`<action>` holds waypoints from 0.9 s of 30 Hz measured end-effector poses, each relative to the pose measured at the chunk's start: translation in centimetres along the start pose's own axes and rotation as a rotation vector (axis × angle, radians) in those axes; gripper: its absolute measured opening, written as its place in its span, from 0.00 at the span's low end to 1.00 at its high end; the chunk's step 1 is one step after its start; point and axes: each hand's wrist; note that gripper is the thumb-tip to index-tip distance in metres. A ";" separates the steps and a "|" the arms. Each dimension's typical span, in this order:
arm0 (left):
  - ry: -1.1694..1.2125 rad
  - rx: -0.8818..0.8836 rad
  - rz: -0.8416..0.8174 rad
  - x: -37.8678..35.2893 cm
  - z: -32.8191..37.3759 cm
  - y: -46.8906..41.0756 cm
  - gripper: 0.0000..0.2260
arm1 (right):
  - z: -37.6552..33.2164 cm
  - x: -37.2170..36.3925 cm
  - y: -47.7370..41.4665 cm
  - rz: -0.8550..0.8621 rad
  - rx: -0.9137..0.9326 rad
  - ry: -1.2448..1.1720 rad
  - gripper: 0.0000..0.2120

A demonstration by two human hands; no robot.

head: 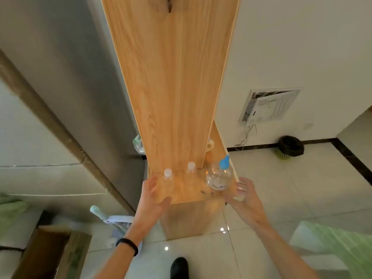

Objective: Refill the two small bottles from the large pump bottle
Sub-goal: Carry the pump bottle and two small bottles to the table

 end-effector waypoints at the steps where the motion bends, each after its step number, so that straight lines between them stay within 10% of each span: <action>1: -0.002 -0.001 -0.029 -0.4 0.0 -0.8 0.34 | -0.4 -0.5 -0.4 -0.021 -0.015 -0.024 0.40; 27: -0.052 0.076 -0.197 -7.5 0.2 -7.6 0.26 | 0.8 -4.0 -6.2 -0.154 0.098 0.013 0.42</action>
Point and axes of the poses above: each hand's wrist, its own y-axis away from the middle knuckle, its own x-axis out of the back of the hand, z = x × y, and after that the axes turned 14 degrees about z, right-handed
